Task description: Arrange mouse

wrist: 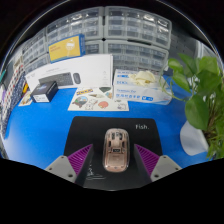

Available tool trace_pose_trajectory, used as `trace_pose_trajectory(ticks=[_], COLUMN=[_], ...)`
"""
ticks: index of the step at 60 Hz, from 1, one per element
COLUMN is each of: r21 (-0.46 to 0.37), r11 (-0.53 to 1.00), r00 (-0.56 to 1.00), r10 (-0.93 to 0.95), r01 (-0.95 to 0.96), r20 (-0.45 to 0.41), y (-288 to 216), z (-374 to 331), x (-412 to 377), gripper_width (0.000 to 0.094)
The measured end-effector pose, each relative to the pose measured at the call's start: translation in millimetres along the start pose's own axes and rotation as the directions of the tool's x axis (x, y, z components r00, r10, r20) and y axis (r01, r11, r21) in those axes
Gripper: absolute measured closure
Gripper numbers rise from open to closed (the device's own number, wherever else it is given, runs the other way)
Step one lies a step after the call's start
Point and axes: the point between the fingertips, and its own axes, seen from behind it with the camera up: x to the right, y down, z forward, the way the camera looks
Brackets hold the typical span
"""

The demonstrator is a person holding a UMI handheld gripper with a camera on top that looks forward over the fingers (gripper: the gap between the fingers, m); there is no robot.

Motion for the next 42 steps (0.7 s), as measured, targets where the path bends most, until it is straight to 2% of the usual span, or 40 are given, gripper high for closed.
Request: trace_pose_trajectory(ticks=[4,16,34,42], r21=[0.008,0.093,0.275,0.293], r11=[1.000,0.996,0.955,0.952], r00=[0.999,0.996,0.994,0.996], r10=[-0.019,0.020,0.112,0.094], r01=[0.019,-0.011,-0.109,-0.093], r20=[-0.029,-0.087,0.003,0.011], y=[-7.9,-29.9,-38.6,-26.2], z=[-13.4,-88.9,-200.8,-230.0], x=[-1.5,-30.2,-147.7,-189.0], gripper_width=[0.0067,0.0076,0.0068,0.0072])
